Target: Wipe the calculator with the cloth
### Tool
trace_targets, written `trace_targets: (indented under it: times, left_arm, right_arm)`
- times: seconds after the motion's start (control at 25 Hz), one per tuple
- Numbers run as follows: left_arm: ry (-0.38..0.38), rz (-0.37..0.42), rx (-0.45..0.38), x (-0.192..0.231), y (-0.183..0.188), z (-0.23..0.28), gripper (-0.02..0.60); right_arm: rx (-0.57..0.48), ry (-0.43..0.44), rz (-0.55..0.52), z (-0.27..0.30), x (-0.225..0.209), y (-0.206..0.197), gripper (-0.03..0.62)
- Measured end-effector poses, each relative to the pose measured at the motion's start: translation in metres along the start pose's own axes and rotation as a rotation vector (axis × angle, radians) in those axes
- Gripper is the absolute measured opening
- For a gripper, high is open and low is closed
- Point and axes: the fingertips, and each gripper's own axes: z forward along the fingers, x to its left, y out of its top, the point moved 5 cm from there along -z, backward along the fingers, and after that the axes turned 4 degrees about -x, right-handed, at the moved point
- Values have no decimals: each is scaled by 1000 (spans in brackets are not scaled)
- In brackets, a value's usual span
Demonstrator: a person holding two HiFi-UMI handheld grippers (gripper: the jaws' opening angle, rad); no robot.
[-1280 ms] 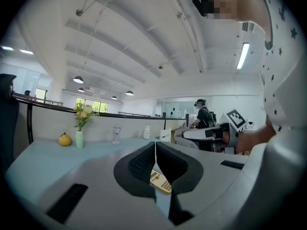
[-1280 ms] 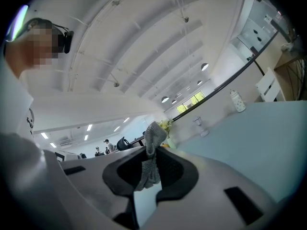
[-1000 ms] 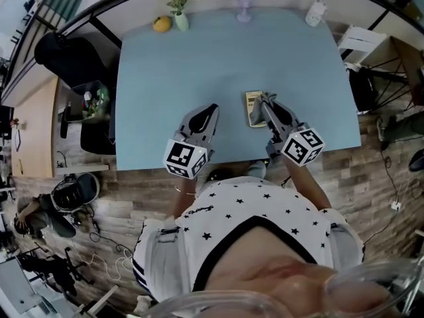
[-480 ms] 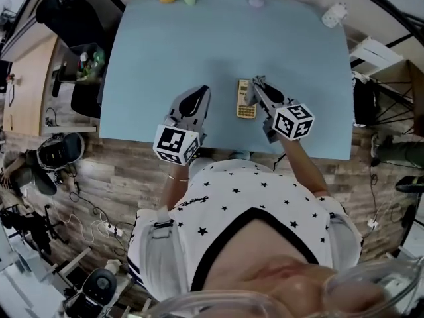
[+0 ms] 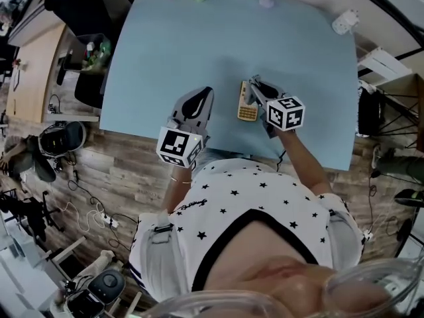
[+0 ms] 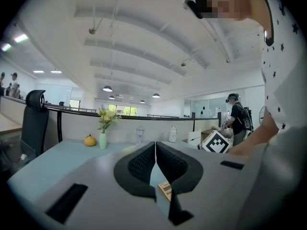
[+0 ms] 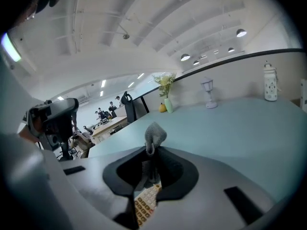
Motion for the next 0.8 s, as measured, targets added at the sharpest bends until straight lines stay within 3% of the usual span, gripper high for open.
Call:
trace_targets:
  times: [0.36, 0.8]
  left_arm:
    - [-8, 17, 14, 40, 6, -8, 31]
    - [-21, -7, 28, 65, 2, -9, 31]
  right_arm:
    - [131, -77, -11, 42, -4, -25, 51]
    - [216, -117, -3, 69, -7, -46, 51]
